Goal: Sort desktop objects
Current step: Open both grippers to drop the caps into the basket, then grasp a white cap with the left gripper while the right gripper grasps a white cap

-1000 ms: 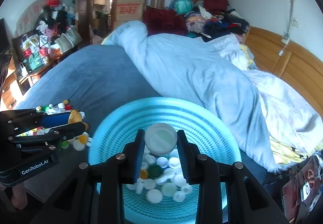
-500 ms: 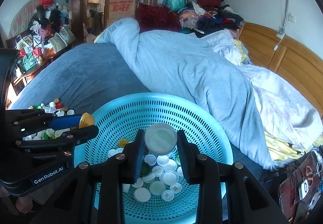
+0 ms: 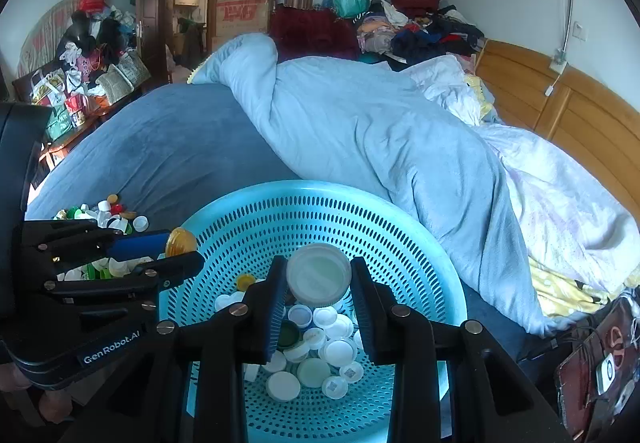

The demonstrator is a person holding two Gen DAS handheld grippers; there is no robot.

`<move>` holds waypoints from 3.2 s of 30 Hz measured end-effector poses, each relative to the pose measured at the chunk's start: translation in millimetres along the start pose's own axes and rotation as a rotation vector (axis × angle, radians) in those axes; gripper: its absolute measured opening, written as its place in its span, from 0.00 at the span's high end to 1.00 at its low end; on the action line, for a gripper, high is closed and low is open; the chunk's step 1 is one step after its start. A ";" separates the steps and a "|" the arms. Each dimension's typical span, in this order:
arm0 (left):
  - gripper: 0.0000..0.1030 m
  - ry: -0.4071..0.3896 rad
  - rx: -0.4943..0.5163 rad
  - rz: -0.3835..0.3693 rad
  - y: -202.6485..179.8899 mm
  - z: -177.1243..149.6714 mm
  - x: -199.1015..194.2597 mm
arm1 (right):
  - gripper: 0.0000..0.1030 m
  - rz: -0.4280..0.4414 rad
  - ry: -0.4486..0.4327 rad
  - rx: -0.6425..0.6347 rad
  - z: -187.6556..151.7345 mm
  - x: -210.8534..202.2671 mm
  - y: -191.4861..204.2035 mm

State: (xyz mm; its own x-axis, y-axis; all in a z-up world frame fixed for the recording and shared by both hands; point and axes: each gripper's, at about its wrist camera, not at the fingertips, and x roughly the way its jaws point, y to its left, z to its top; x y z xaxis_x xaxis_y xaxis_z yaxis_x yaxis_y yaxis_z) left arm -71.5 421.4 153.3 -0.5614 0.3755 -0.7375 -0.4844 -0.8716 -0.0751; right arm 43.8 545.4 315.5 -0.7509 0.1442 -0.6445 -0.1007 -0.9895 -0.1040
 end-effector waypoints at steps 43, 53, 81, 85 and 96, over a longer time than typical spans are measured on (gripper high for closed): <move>0.68 0.041 -0.405 0.244 273.8 -213.5 -36.4 | 0.31 0.283 0.134 -0.190 -59.0 25.6 168.6; 0.74 0.046 -0.403 0.242 289.4 -214.1 -22.5 | 0.32 0.298 0.155 -0.220 -58.3 29.6 186.8; 0.73 -0.001 -0.525 0.177 301.0 -240.3 -68.5 | 0.57 0.486 0.300 -0.309 -83.9 135.5 323.5; 0.73 -0.004 -0.525 0.171 300.3 -238.8 -71.0 | 0.86 0.482 0.302 -0.289 -82.9 132.5 317.6; 0.73 -0.041 -0.490 0.157 281.4 -220.4 -90.8 | 0.87 0.544 0.218 -0.214 -62.9 87.3 287.0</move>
State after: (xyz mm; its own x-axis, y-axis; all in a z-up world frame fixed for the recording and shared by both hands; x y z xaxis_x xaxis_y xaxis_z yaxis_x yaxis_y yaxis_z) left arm -9.0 72.6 51.2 -0.6326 0.2317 -0.7390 -0.0265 -0.9601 -0.2783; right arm -9.6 274.8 181.8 -0.5049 -0.3582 -0.7854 0.4084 -0.9007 0.1482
